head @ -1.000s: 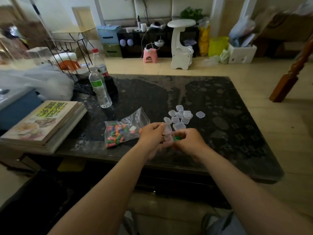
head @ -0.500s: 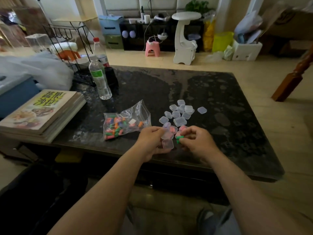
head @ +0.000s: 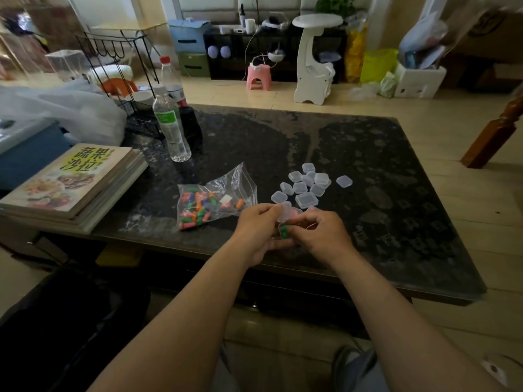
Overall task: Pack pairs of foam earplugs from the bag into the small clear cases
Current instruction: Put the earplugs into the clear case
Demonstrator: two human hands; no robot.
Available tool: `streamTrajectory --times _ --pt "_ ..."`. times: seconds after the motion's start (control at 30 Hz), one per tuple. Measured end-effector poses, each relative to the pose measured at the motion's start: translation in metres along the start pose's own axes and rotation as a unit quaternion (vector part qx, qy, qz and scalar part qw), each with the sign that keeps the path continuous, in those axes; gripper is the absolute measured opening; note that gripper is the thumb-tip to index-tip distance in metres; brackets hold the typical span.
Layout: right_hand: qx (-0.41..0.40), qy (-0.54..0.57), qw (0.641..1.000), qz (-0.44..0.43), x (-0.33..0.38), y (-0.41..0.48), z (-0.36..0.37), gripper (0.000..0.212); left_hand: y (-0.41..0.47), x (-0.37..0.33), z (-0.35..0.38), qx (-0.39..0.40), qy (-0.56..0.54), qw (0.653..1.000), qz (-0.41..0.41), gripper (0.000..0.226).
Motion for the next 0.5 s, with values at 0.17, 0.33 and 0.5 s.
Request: streamTrajectory --times 0.17,0.33,0.5 --pt "-0.017 0.009 1.0 -0.011 0.002 -0.001 -0.002 0.008 -0.007 -0.005 0.0 0.011 -0.011 1.0 -0.001 0.021" --pt "-0.051 0.104 0.992 0.04 -0.003 -0.003 -0.004 0.02 -0.015 -0.007 0.011 0.062 -0.047 0.997 -0.014 0.027" --pt "-0.05 0.155 0.984 0.072 -0.01 -0.002 -0.004 0.02 -0.014 -0.008 0.01 0.06 -0.015 0.998 0.011 0.024"
Point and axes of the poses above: each hand's wrist, its own y-axis towards the middle knuckle, its own z-axis out of the palm, x = y × z, the point moved 9 cm from there along y, towards the middle knuckle, and after that the axes turned 6 degrees about y, right-handed, at the moved point
